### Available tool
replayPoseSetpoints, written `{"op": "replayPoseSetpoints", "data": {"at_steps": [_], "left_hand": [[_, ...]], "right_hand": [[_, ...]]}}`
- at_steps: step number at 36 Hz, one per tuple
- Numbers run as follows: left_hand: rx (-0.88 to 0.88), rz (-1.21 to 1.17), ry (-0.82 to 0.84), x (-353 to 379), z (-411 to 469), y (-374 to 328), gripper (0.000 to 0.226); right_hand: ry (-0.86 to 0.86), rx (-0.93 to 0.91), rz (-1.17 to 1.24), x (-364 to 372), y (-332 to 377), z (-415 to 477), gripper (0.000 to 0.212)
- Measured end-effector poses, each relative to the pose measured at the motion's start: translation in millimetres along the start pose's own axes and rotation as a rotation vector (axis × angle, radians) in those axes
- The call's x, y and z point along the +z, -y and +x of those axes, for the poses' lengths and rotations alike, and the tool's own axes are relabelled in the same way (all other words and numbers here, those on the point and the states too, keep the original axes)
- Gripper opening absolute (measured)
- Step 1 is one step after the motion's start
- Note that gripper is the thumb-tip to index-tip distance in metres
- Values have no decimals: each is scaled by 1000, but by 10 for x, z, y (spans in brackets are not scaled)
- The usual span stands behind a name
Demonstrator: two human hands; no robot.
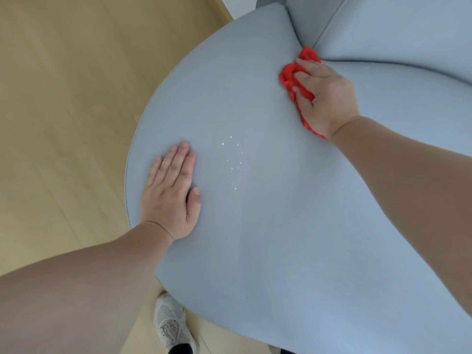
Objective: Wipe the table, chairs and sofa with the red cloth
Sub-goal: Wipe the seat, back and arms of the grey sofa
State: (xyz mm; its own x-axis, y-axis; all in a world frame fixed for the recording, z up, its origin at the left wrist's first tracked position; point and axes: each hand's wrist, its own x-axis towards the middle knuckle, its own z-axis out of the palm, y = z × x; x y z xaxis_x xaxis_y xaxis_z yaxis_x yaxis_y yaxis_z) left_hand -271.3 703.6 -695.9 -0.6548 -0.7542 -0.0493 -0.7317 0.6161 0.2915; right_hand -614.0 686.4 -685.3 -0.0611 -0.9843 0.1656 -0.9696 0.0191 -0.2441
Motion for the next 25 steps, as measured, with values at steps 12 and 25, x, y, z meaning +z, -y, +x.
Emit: {"op": "replayPoseSetpoints", "data": {"at_steps": [12, 25], "left_hand": [[5, -10, -13, 3, 1, 5, 62], [-2, -3, -11, 14, 25, 1, 63]], "right_hand": [[3, -14, -1, -72, -198, 252, 39], [27, 137, -35, -71, -12, 324, 41]]}}
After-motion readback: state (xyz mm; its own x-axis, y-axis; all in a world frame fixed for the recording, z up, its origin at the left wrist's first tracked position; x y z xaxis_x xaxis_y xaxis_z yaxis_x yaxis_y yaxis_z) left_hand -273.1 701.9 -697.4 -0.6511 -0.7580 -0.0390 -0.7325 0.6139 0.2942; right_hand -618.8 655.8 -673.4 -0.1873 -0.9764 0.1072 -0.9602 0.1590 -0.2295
